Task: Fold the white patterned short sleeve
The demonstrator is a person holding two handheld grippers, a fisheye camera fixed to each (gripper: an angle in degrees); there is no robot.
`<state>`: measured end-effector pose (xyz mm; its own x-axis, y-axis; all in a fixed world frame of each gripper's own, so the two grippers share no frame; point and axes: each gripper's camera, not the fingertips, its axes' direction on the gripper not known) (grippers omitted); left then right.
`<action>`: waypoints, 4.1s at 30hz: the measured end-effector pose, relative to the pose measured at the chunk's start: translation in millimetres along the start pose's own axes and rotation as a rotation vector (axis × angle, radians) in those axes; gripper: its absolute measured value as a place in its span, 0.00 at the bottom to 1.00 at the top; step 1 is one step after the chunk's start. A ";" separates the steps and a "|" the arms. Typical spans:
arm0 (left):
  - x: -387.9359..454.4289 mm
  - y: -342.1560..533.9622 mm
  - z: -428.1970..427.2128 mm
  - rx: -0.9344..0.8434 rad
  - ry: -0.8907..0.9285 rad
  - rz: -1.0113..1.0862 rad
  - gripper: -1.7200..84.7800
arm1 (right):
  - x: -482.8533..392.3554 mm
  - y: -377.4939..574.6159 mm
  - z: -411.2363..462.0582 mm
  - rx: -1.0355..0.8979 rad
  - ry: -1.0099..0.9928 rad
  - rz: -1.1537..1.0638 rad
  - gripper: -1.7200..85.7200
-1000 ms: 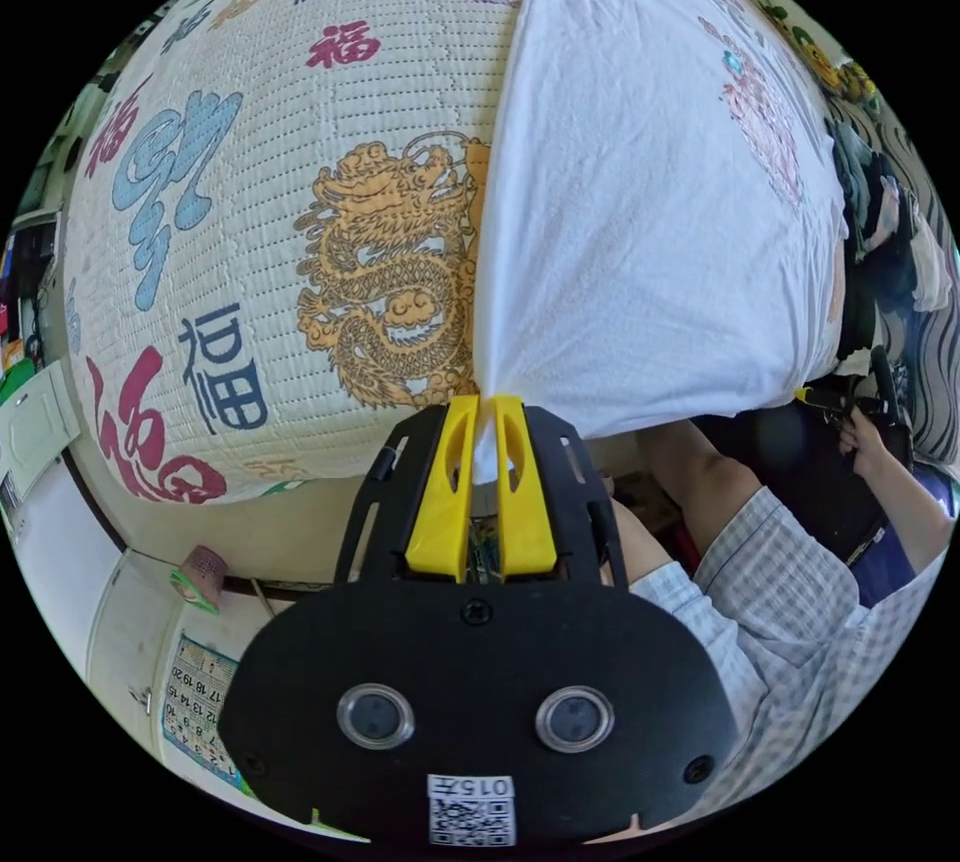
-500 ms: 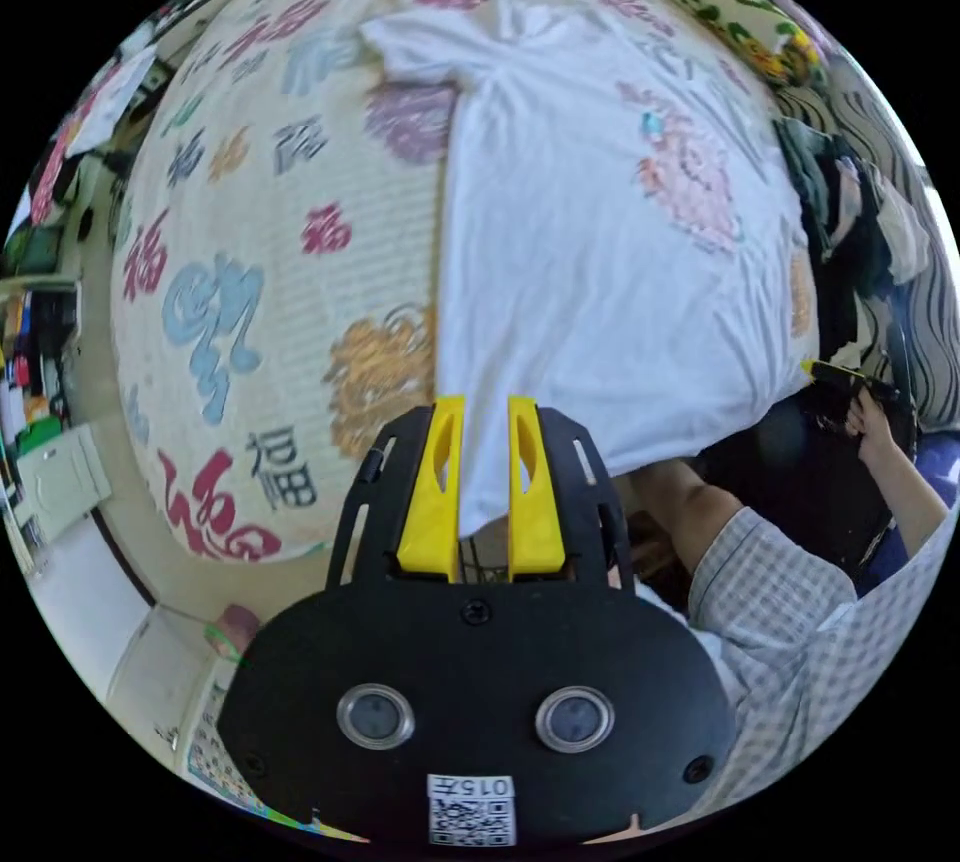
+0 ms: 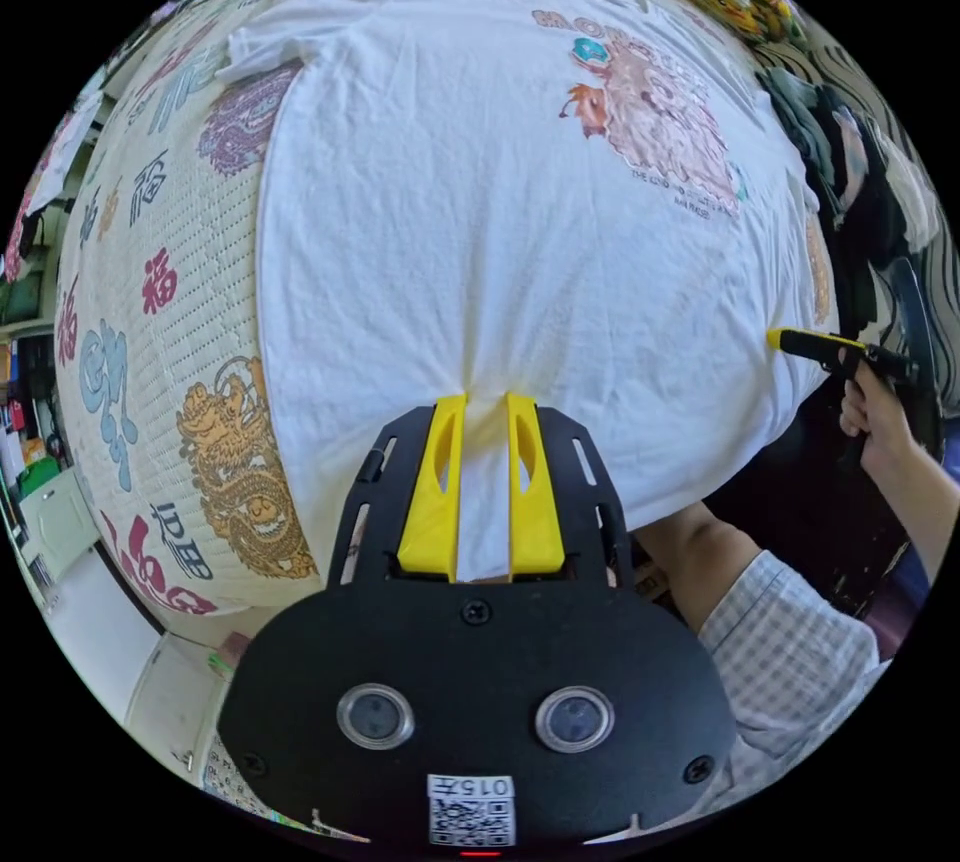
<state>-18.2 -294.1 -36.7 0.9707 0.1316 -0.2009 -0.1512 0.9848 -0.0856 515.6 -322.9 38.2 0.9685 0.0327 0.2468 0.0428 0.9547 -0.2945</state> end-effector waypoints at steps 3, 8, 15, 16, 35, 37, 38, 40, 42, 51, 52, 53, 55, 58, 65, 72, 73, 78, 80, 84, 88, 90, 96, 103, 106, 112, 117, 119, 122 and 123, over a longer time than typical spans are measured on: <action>12.9 -0.9 -2.5 0.014 -0.005 0.032 0.10 | 1.1 6.6 -3.3 0.027 0.031 0.012 0.01; 23.6 -20.8 -12.1 -0.134 0.072 0.065 0.04 | 6.3 16.4 -11.2 0.051 0.071 0.022 0.01; 76.8 -71.6 -100.2 -0.027 0.139 0.149 0.04 | 50.4 22.2 -30.4 0.007 -0.117 0.099 0.01; 99.3 -90.1 -119.9 0.031 0.109 0.208 0.06 | 63.2 25.7 -39.0 0.021 -0.157 0.118 0.02; 560.7 -405.8 -66.5 -0.004 0.064 0.975 0.12 | 281.0 -31.1 -142.9 0.354 -0.338 0.434 0.10; 570.4 -407.1 -58.9 -0.013 0.056 0.972 0.11 | 285.5 -32.2 -143.0 0.354 -0.348 0.441 0.09; 572.8 -406.9 -53.5 -0.021 0.029 0.968 0.09 | 287.0 -32.7 -144.2 0.355 -0.345 0.439 0.09; 570.9 -405.9 -51.0 0.010 0.011 0.961 0.06 | 288.5 -33.5 -146.7 0.355 -0.337 0.430 0.08; 564.6 -409.2 -52.6 0.012 0.061 0.939 0.04 | 289.9 -33.9 -149.3 0.365 -0.372 0.397 0.05; 456.8 -398.5 -132.5 0.272 0.319 0.770 0.01 | 278.6 -21.7 -197.2 0.495 -0.397 0.270 0.01; 428.0 -389.9 -148.7 0.330 0.326 0.734 0.01 | 269.8 -20.5 -206.9 0.514 -0.400 0.227 0.01; 397.2 -380.5 -162.6 0.376 0.335 0.692 0.01 | 257.9 -19.6 -216.0 0.533 -0.411 0.176 0.01; 349.5 -365.7 -176.2 0.421 0.353 0.617 0.01 | 234.3 -20.4 -226.5 0.543 -0.417 0.091 0.01; 280.4 -342.1 -179.2 0.433 0.345 0.521 0.01 | 192.6 -25.0 -232.4 0.544 -0.377 -0.003 0.01; 198.3 -321.7 -133.3 0.345 0.349 0.402 0.01 | 151.8 -88.6 -206.1 0.402 -0.184 -0.047 0.09; 174.1 -322.5 -111.2 0.339 0.383 0.360 0.01 | 101.9 -145.3 -201.2 0.283 -0.058 -0.228 0.09; 171.5 -323.6 -110.4 0.341 0.387 0.355 0.01 | 97.6 -151.8 -197.1 0.250 -0.009 -0.206 0.08; 164.1 -328.1 -114.1 0.341 0.386 0.355 0.01 | 87.2 -141.9 -214.5 0.314 -0.082 -0.209 0.02; 159.7 -326.6 -119.2 0.346 0.369 0.362 0.01 | 74.1 -121.4 -227.8 0.370 -0.137 -0.255 0.02; 151.3 -323.5 -117.7 0.323 0.330 0.351 0.02 | 45.0 -104.0 -214.8 0.333 -0.156 -0.335 0.02; 145.7 -326.9 -103.0 0.252 0.280 0.330 0.03 | 30.7 -114.5 -166.2 0.173 -0.126 -0.320 0.03; 146.1 -329.9 -100.2 0.214 0.239 0.348 0.04 | 31.7 -115.8 -166.9 0.165 -0.118 -0.317 0.05; 147.3 -350.9 -138.5 0.271 0.222 0.422 0.11 | 85.6 -104.7 -207.6 0.291 -0.202 -0.137 0.08; 225.3 -433.9 -127.4 0.279 0.277 0.470 0.12 | 98.8 -135.7 -190.9 0.248 -0.116 -0.053 0.10; 255.2 -456.2 -109.1 0.235 0.272 0.504 0.09 | 91.0 -147.6 -181.5 0.217 -0.071 -0.058 0.06; 255.6 -470.4 -108.8 0.264 0.307 0.442 0.02 | 102.7 -140.1 -188.1 0.287 -0.161 -0.004 0.02; 255.4 -472.9 -95.1 0.230 0.272 0.438 0.04 | 97.9 -149.9 -179.1 0.250 -0.183 -0.020 0.02; 248.2 -470.1 -101.4 0.250 0.313 0.422 0.07 | 97.8 -152.9 -185.1 0.259 -0.172 -0.004 0.03; 237.3 -458.2 -117.4 0.289 0.313 0.439 0.11 | 103.2 -153.3 -199.0 0.312 -0.193 0.019 0.06; 234.8 -454.5 -120.0 0.290 0.313 0.444 0.11 | 103.6 -154.7 -200.5 0.316 -0.198 0.021 0.06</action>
<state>256.0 -724.4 -162.1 0.7191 0.5399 -0.4375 -0.4288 0.8401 0.3321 658.5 -526.5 -75.8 0.9007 0.0802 0.4270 -0.0841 0.9964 -0.0098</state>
